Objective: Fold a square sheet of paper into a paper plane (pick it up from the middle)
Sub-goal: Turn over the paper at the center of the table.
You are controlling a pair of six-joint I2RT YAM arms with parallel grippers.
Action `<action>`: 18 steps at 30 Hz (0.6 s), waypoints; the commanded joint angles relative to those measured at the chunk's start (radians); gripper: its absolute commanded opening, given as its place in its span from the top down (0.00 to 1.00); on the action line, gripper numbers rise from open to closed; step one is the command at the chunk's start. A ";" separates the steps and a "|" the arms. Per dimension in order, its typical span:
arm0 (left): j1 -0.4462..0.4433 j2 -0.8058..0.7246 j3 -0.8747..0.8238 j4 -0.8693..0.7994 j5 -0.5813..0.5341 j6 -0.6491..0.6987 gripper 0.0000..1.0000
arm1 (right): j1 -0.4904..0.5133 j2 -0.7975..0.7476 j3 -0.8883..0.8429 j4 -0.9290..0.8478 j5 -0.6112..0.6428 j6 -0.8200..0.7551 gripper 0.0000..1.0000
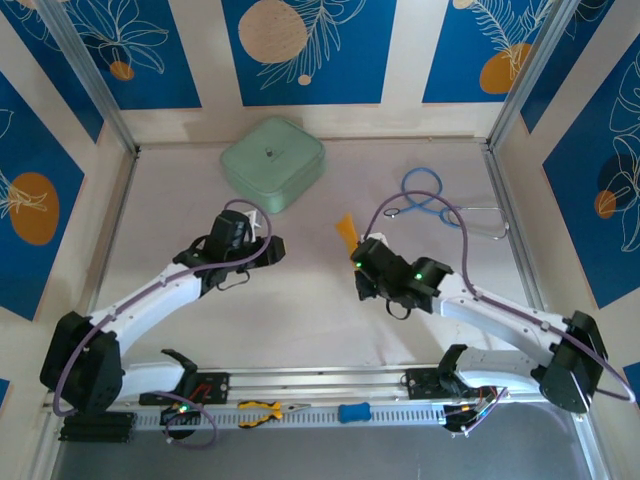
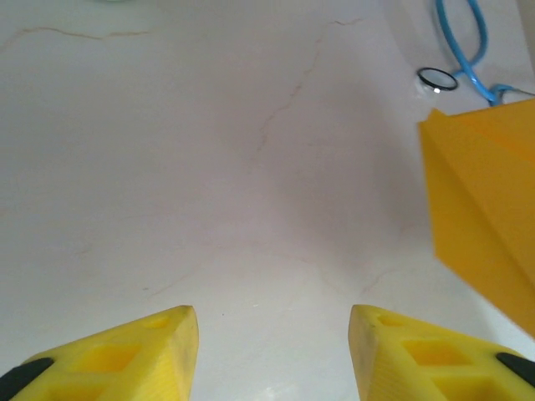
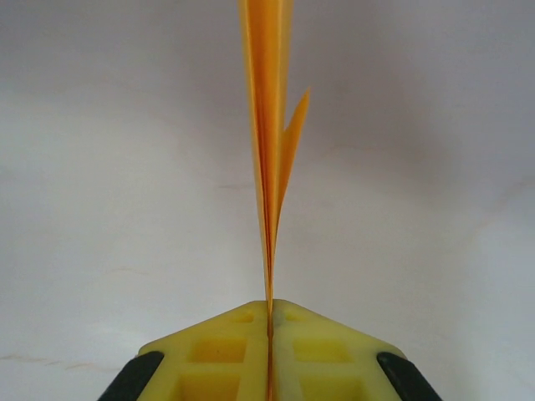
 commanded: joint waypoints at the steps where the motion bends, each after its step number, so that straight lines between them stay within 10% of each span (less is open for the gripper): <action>1: 0.001 -0.060 -0.020 -0.069 -0.131 0.017 0.47 | 0.067 0.110 0.093 -0.243 0.346 0.081 0.90; 6: 0.015 -0.135 -0.045 -0.140 -0.250 -0.011 0.41 | 0.138 0.320 0.196 -0.387 0.451 0.172 0.89; 18: 0.075 -0.260 -0.069 -0.264 -0.367 -0.062 0.29 | 0.247 0.575 0.265 -0.182 0.221 0.021 0.84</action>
